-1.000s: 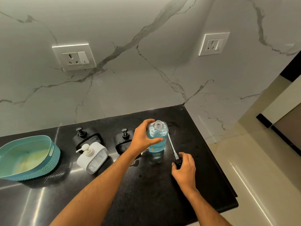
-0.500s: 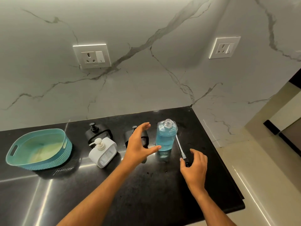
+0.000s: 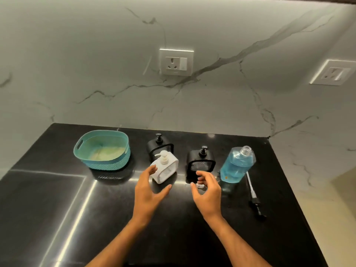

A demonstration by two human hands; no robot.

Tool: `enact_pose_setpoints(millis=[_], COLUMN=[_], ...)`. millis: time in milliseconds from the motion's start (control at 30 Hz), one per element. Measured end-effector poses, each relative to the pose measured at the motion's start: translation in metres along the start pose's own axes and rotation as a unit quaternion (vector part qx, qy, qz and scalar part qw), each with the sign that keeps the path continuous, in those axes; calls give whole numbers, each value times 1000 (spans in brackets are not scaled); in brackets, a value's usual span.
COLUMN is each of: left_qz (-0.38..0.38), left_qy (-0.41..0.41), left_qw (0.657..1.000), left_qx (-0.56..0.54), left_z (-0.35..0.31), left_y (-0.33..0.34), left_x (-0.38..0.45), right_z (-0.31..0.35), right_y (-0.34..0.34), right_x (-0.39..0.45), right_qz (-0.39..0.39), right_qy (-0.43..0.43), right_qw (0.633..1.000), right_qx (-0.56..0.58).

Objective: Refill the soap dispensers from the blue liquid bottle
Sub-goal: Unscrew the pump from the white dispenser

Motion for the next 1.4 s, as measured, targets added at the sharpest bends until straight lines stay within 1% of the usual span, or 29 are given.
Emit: enact_pose_setpoints(millis=[100,167,367,467,633,767,867,933,1000,1067,1267,1400], left_qz=[-38,-37,51,68,55,59,79,88,97,100,134,184], left_qy=[-33,-54,-80,-70,-68,-54,-18,-3,4,6,19,25], left_qw=[999,998,995,995,996,997,997,996,995,995,991,983], left_qx=[14,16,10,-1,-9,-10,6,6,1,1,3,-13], left_z=[19,30,48,46,46,37,27,19,11,6,1,4], left_y=[-9,-8,17,29,32,22,18,18,18,19,23,23], left_x=[9,16,37,45,49,38,23,12,3,-2,-8,-5], right_z=[11,16,14,11,17,37,56,67,73,74,80,89], right_y=[37,59,98,103,91,66,52,47,42,35,17,10], right_x=[5,11,23,24,17,12,11,10,11,12,21,17], right_qz=[47,75,130,131,109,101,121,122,109,108,181,267], right_qy=[8,8,19,14,13,-50,-75,-98,-105,-98,-85,-111], right_qw=[999,997,989,987,990,989,986,980,978,980,975,953], right_qx=[5,-10,-75,-95,-87,-94,-91,-120,-144,-137,-101,-87])
Point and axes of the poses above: each hand's wrist, its own x-axis towards the middle knuckle, its own y-axis out of the palm, z = x × y, the point moved 5 cm from there along x, towards the middle knuckle, and after that the axes turned 14 degrees about -z, right-handed, at the moved point
